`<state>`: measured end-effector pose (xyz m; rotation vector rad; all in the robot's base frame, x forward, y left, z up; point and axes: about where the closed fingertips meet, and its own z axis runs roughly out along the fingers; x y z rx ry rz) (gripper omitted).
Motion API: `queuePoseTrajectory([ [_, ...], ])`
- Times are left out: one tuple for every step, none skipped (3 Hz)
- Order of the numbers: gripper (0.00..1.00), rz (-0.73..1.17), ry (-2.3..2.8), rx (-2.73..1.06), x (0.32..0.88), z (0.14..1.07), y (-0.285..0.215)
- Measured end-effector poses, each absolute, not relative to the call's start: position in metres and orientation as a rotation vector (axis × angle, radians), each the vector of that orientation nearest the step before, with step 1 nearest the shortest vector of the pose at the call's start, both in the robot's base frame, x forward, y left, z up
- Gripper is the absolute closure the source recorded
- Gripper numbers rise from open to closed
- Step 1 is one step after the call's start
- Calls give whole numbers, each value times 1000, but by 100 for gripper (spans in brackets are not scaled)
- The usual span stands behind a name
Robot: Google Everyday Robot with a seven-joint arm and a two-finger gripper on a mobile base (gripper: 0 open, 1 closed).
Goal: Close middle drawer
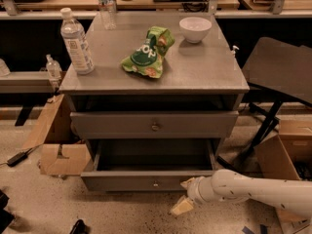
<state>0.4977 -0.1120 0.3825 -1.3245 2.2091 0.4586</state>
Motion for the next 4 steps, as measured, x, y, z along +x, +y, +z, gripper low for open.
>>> queuePoseTrajectory([
  [42,462,2209,-1326,497,382,-111],
  [66,465,2209,-1328,496,381,-110],
  [89,468,2208,-1330,496,380,-108],
  [100,439,2184,-1340,509,381,-108],
])
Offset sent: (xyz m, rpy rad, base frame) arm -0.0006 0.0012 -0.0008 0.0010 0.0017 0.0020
